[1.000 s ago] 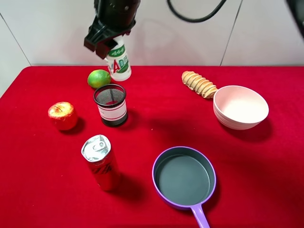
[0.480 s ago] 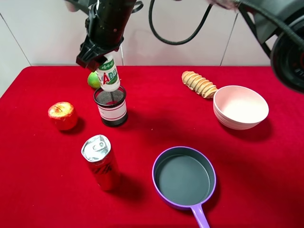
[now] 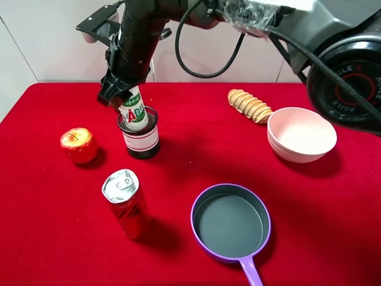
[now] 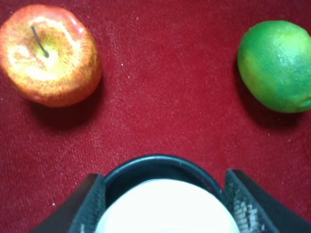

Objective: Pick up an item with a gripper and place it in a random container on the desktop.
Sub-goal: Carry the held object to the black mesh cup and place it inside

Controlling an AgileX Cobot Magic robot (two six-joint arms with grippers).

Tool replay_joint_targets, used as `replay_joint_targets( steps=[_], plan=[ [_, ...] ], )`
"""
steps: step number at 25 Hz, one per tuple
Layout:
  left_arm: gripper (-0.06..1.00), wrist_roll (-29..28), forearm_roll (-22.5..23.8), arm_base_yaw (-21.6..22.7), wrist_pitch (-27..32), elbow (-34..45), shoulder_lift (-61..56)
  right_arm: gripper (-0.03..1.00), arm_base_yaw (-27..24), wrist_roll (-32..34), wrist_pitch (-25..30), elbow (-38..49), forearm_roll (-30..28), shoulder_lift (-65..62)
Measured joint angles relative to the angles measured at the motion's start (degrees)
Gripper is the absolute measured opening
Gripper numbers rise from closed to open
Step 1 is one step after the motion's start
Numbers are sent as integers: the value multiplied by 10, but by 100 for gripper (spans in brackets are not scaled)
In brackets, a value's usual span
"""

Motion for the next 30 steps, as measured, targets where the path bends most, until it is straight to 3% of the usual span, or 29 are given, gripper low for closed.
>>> replay_joint_targets(
  steps=[30],
  plan=[
    [99,0,0,0,0,0,0,39,0,-5,12,0,7,15]
  ],
)
